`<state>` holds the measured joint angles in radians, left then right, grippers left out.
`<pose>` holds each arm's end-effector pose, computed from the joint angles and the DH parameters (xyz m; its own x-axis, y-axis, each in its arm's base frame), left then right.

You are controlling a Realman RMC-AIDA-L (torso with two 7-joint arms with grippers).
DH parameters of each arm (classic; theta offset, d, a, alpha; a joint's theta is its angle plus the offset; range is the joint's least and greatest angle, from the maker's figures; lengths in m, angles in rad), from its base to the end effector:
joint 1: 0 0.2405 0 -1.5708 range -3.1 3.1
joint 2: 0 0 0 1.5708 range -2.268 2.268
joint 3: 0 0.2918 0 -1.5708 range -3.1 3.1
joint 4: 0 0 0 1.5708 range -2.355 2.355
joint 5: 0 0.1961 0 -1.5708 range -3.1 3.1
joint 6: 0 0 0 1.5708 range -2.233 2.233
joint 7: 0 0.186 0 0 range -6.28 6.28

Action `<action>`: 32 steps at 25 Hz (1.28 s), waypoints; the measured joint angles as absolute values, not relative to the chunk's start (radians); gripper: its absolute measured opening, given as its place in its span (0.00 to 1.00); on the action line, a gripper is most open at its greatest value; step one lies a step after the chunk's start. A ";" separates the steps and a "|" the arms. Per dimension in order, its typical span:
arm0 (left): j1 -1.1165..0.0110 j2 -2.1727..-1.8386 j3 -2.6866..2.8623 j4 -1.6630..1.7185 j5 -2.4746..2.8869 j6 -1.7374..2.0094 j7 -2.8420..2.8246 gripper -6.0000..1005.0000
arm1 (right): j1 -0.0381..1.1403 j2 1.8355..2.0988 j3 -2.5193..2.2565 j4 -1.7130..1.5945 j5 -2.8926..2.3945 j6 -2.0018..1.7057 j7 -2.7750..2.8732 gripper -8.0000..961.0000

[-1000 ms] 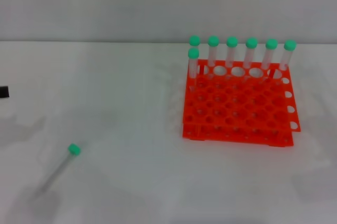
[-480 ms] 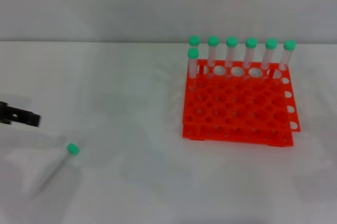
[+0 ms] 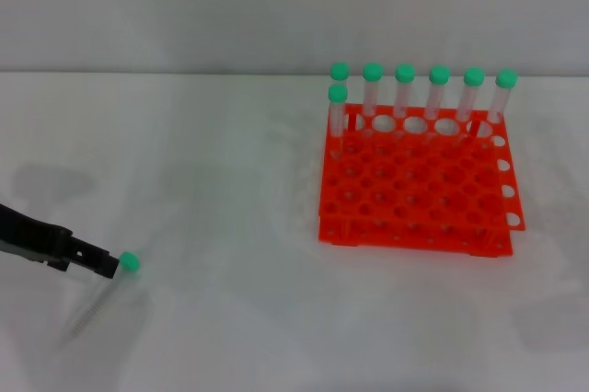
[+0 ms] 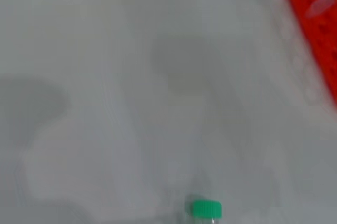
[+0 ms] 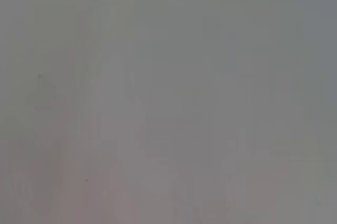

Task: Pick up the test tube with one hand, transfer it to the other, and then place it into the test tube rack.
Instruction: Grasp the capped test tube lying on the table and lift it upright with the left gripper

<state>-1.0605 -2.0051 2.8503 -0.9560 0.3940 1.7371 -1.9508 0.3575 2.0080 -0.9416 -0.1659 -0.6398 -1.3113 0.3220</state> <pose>-0.3043 0.3835 0.0335 0.3777 0.9251 0.0390 0.8807 -0.3459 -0.3236 0.3660 0.3616 0.0439 0.7753 0.1615 -0.6105 -0.5851 -0.1803 -0.7907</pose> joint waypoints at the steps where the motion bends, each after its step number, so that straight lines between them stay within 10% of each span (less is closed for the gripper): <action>1: -1.067 -2.004 2.850 -0.945 0.411 1.732 -1.961 0.87 | 0.359 2.008 -0.943 -0.166 -0.639 -1.311 0.322 0.78; 32: -1.171 -2.025 2.848 -0.715 0.775 1.615 -2.163 0.86 | 0.365 2.008 -0.937 -0.170 -0.636 -1.306 0.322 0.78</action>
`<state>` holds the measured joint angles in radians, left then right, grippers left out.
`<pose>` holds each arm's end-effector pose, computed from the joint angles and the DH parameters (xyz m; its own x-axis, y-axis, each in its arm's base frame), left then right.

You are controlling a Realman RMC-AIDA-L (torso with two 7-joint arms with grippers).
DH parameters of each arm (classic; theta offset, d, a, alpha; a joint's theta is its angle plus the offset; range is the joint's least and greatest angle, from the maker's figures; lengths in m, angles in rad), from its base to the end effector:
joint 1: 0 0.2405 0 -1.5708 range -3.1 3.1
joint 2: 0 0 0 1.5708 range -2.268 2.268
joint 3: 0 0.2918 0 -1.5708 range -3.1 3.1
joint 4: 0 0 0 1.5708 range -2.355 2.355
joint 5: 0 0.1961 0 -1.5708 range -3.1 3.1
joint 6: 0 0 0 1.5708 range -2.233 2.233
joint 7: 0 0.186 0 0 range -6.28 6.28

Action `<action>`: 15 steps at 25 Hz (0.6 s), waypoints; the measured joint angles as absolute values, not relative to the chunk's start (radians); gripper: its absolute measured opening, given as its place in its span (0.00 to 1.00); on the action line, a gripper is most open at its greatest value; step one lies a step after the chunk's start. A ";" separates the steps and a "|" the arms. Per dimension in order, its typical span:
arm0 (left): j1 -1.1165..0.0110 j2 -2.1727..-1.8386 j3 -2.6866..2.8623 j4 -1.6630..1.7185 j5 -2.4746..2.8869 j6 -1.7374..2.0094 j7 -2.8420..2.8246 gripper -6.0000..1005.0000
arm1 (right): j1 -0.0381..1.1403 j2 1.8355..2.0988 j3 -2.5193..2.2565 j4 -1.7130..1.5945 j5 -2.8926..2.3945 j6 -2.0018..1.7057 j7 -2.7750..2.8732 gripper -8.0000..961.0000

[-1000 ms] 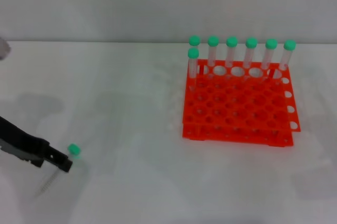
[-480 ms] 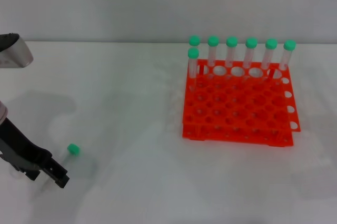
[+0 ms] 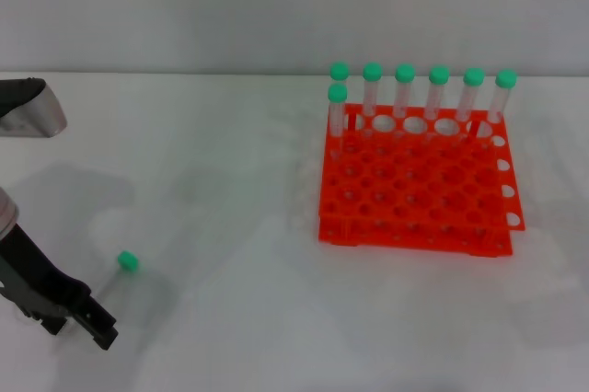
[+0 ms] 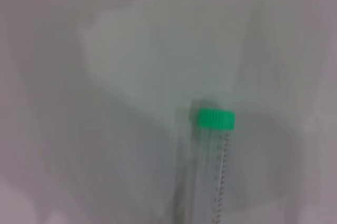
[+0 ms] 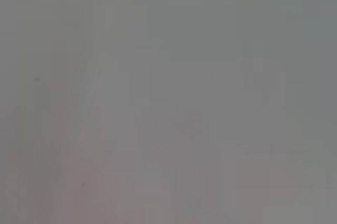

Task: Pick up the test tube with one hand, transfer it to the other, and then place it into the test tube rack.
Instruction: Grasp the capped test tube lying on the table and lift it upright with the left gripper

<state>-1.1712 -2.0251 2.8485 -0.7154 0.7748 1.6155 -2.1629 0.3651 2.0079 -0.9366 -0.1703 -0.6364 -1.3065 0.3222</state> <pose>-0.3001 0.3737 -0.0020 0.2317 0.9312 -0.2814 0.8405 -0.3373 -0.4240 0.3639 0.3653 0.0460 0.7744 0.1686 -0.6099 -0.5852 -0.1758 -0.7916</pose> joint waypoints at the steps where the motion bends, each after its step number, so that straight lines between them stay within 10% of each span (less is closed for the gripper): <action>1: -1.170 -2.025 2.849 -0.715 0.776 1.615 -2.164 0.86 | 0.365 2.008 -0.936 -0.170 -0.636 -1.306 0.322 0.77; 10: -1.150 -2.021 2.849 -0.714 0.779 1.610 -2.164 0.86 | 0.365 2.008 -0.936 -0.170 -0.635 -1.307 0.322 0.77; 15: -1.145 -2.019 2.849 -0.713 0.797 1.585 -2.167 0.70 | 0.365 2.008 -0.936 -0.170 -0.635 -1.307 0.322 0.77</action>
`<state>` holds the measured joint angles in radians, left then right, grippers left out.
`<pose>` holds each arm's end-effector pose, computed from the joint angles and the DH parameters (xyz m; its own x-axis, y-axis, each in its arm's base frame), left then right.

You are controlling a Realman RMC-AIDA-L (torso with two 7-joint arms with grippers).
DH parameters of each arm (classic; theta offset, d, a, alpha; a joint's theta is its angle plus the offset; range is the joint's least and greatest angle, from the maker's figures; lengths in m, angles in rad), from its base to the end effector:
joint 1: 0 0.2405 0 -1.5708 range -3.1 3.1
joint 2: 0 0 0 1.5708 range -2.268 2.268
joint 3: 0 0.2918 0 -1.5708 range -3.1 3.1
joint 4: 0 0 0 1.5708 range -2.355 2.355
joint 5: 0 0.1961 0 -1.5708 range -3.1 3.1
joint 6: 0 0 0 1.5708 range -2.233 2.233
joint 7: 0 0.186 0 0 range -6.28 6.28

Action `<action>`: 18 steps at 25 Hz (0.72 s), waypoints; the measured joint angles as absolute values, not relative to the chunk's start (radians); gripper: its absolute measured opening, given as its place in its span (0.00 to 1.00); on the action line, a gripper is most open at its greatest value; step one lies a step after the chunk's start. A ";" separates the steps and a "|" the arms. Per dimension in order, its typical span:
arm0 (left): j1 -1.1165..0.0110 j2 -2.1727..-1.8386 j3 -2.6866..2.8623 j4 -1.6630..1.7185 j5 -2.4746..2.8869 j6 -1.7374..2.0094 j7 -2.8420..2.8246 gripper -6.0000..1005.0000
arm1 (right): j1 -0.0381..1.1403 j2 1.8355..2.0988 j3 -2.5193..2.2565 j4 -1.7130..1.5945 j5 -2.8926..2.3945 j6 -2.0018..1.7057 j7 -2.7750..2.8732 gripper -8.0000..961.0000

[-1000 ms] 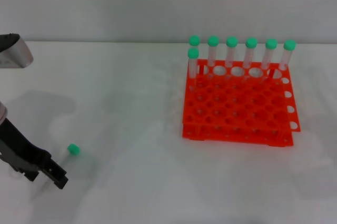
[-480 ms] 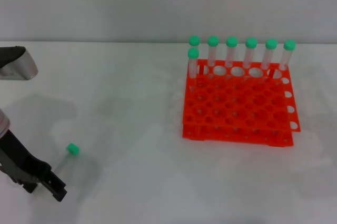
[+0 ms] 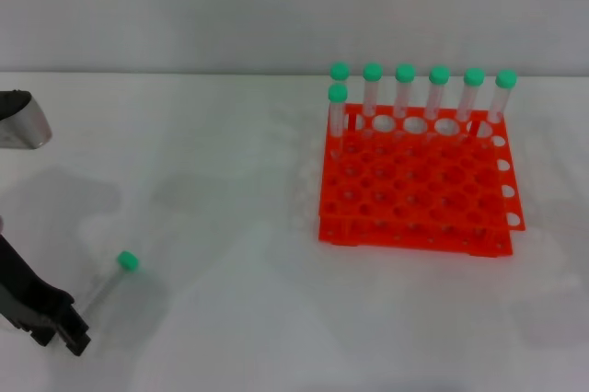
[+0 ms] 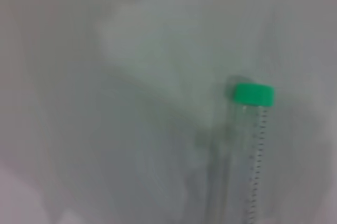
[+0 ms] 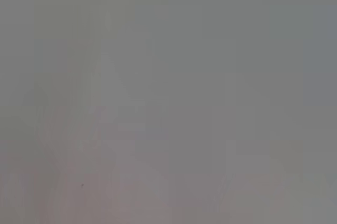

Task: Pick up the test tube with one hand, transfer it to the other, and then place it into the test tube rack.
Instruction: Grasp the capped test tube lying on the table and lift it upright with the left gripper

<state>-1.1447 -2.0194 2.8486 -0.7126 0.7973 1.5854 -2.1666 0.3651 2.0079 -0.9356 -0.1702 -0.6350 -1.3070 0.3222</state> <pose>-0.3161 0.3686 0.0033 0.2028 0.9388 -0.2785 0.8305 -0.3156 -0.4589 0.3641 0.3653 0.0465 0.7738 0.1695 -0.6103 -0.5861 -0.1739 -0.7914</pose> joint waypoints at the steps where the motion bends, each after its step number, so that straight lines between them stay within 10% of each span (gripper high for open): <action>1: -1.145 -2.019 2.849 -0.712 0.800 1.581 -2.167 0.66 | 0.365 2.008 -0.936 -0.170 -0.635 -1.307 0.322 0.77; 6: -1.144 -2.017 2.849 -0.712 0.803 1.551 -2.167 0.46 | 0.370 2.008 -0.936 -0.170 -0.635 -1.307 0.322 0.77; 18: -1.146 -2.016 2.849 -0.672 0.809 1.494 -2.168 0.47 | 0.378 2.009 -0.936 -0.170 -0.635 -1.307 0.325 0.77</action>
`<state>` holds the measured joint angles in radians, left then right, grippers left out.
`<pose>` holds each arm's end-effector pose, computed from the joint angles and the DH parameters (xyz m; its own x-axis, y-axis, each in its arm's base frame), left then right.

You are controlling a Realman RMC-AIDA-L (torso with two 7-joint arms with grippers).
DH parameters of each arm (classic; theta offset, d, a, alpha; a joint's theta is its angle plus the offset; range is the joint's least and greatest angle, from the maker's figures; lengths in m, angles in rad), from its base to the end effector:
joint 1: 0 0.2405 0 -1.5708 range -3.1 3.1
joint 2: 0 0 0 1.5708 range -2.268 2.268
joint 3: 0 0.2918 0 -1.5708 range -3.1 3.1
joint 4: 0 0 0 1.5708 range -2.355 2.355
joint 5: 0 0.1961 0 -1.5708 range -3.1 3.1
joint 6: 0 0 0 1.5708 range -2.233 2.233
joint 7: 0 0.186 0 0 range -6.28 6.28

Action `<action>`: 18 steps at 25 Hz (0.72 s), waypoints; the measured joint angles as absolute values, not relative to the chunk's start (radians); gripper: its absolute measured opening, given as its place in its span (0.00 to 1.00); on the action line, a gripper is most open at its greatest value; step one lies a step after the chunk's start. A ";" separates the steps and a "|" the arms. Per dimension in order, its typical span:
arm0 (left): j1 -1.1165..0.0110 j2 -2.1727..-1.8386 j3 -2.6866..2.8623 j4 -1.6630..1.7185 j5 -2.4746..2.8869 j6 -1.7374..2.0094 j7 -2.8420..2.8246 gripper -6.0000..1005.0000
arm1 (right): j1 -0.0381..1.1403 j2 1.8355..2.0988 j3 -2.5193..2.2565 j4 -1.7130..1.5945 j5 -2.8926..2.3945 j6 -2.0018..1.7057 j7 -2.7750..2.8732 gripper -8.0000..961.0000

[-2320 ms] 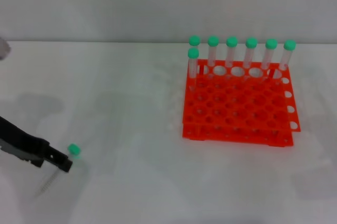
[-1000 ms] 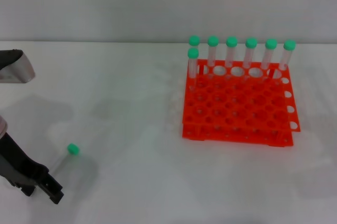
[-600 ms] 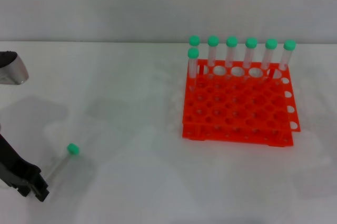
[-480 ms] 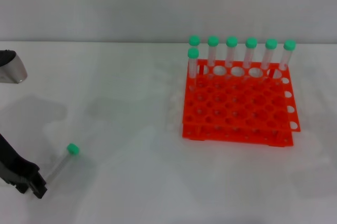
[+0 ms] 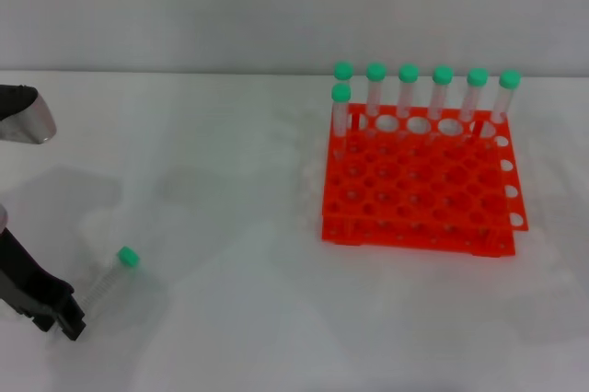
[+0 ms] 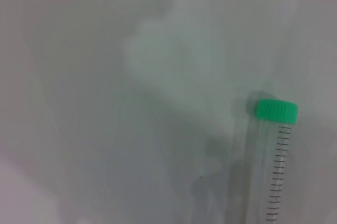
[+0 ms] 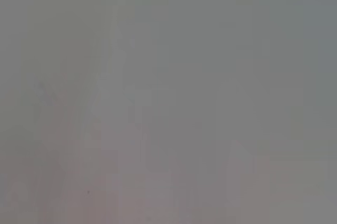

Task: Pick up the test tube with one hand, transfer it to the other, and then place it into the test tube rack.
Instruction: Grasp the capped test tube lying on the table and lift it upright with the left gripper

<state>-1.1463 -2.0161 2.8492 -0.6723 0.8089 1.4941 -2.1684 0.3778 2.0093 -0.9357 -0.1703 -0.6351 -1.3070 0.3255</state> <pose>-0.3228 0.3807 0.0013 0.2409 0.9330 -0.2673 0.7913 -0.3483 -0.5025 0.3591 0.3698 0.0458 0.7689 0.1785 -0.6140 -0.5873 -0.1825 -0.7885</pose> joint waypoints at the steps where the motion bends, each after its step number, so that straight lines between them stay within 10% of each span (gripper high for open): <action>1: -1.147 -2.017 2.849 -0.672 0.810 1.492 -2.169 0.47 | 0.378 2.009 -0.936 -0.170 -0.635 -1.307 0.326 0.77; 18: -1.180 -2.027 2.848 -0.666 0.825 1.443 -2.197 0.31 | 0.382 2.009 -0.936 -0.170 -0.635 -1.307 0.328 0.76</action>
<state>-1.1805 -2.0268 2.8483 -0.6663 0.8246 1.4425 -2.1969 0.3821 2.0094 -0.9357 -0.1702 -0.6351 -1.3069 0.3283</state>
